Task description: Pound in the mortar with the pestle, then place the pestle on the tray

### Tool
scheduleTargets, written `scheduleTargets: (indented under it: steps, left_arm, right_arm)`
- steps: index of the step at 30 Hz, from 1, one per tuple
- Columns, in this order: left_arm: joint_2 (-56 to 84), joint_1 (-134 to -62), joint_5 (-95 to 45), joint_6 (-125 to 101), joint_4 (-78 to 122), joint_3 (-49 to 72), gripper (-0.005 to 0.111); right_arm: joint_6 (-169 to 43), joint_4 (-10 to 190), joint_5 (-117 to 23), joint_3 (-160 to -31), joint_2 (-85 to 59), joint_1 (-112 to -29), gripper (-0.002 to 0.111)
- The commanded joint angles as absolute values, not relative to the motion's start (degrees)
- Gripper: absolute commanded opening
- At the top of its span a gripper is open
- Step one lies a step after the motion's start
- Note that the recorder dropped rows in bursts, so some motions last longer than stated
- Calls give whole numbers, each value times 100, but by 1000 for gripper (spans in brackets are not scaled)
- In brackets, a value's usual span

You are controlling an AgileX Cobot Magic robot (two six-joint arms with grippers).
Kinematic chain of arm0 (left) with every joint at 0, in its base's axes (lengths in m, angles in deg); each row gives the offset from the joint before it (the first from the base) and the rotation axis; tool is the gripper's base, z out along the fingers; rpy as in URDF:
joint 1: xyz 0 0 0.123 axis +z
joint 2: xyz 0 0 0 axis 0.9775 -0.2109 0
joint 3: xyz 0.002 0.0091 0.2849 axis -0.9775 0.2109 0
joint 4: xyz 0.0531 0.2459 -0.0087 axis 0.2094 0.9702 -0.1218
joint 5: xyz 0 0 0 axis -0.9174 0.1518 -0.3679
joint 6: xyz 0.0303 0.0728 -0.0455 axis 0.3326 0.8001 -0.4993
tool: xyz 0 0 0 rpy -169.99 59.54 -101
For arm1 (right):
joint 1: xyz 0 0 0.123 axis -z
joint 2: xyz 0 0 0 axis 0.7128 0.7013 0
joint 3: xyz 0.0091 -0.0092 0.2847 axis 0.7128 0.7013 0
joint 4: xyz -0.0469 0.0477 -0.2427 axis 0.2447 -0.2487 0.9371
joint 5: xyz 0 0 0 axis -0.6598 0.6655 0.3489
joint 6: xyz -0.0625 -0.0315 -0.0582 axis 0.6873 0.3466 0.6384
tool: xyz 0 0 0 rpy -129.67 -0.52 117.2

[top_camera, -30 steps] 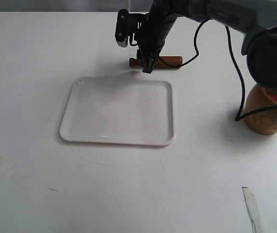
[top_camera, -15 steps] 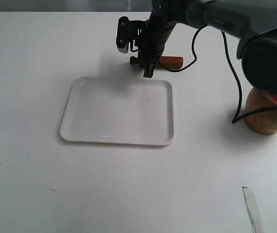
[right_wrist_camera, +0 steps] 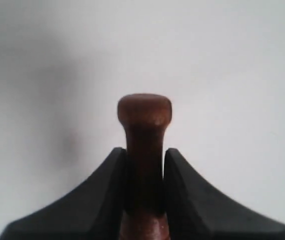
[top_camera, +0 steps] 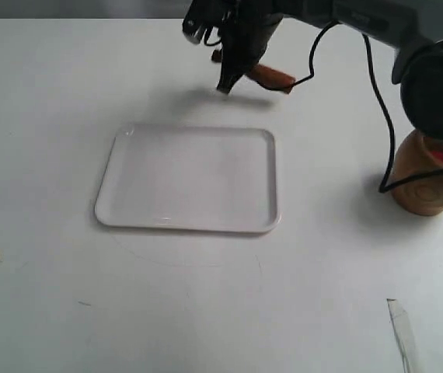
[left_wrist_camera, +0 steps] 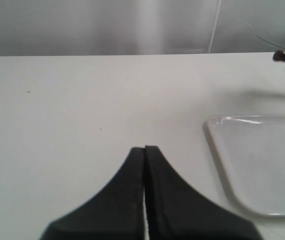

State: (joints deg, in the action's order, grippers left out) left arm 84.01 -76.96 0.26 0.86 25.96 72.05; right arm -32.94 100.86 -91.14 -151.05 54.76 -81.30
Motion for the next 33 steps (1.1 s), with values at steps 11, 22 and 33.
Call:
scheduleTargets:
  steps: [11, 22, 33]
  left_arm:
    - [8408, -7741, 8, 39, 2554, 7209, 0]
    - [8408, -7741, 8, 39, 2554, 7209, 0]
    - [8408, -7741, 8, 39, 2554, 7209, 0]
  right_arm:
    - [-6315, 10694, -4368, -10636, 1064, -6982, 0]
    - [-8742, 11293, 508, -5500, -1311, -5052, 0]
    - [-7575, 9716, 1690, -3232, -2573, -5063, 0]
